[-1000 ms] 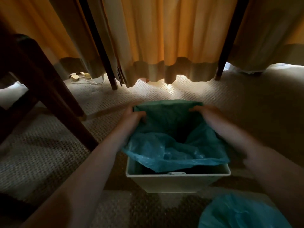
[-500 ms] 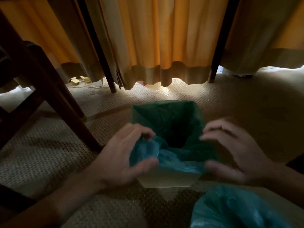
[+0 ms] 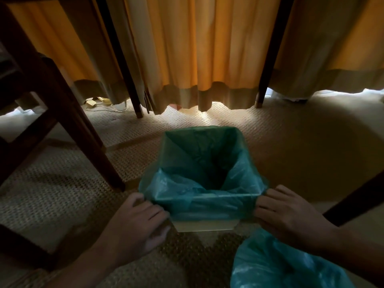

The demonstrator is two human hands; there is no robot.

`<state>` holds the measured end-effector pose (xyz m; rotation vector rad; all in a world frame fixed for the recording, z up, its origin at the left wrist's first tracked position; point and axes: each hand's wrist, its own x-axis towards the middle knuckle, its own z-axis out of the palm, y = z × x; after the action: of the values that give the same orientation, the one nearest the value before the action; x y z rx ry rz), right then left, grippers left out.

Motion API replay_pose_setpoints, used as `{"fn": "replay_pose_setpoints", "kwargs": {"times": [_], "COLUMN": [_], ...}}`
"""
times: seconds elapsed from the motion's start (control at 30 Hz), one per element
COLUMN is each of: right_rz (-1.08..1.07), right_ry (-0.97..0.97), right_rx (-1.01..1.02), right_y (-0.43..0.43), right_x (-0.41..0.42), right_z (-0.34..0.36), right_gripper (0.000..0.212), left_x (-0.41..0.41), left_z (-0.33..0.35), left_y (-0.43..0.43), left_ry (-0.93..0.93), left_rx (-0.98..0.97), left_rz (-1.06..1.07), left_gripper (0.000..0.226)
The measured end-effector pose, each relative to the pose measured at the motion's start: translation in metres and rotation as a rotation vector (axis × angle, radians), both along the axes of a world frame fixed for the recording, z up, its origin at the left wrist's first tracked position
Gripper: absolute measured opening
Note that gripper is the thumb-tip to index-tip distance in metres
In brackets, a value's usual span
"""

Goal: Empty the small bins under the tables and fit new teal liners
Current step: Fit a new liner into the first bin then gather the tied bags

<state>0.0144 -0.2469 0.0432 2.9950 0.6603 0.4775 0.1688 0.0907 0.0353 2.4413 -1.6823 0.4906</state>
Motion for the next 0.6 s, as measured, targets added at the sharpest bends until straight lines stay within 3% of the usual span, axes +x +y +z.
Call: {"fn": "replay_pose_setpoints", "kwargs": {"times": [0.13, 0.23, 0.3, 0.33, 0.43, 0.5, 0.6], "right_rz": [0.005, 0.025, 0.002, -0.033, -0.046, -0.037, -0.034], "right_ry": [-0.006, -0.154, -0.21, -0.187, -0.067, 0.031, 0.052], "right_rx": [0.019, 0.15, 0.176, 0.165, 0.091, 0.061, 0.073], "right_y": [-0.002, 0.009, 0.024, 0.033, 0.057, 0.064, 0.052], "right_x": [-0.004, -0.005, 0.004, 0.012, 0.036, 0.048, 0.054], "right_z": [0.008, 0.026, 0.038, 0.042, 0.045, 0.04, 0.034], "right_gripper": [0.02, 0.021, 0.014, 0.024, 0.049, 0.044, 0.016], "left_x": [-0.007, -0.02, -0.028, -0.03, -0.027, -0.02, -0.011], "left_z": [0.0, 0.02, 0.044, 0.052, 0.062, 0.056, 0.037], "left_y": [0.003, -0.009, -0.029, -0.042, -0.074, -0.086, -0.081], "left_ry": [0.141, 0.089, 0.071, 0.076, 0.196, 0.305, 0.261], "left_rx": [-0.068, -0.263, -0.358, -0.35, -0.18, -0.084, -0.008], "left_rz": [0.023, -0.016, -0.031, -0.03, 0.026, 0.057, 0.027], "left_gripper": [0.022, 0.031, 0.021, 0.016, 0.048, 0.051, 0.029]}}
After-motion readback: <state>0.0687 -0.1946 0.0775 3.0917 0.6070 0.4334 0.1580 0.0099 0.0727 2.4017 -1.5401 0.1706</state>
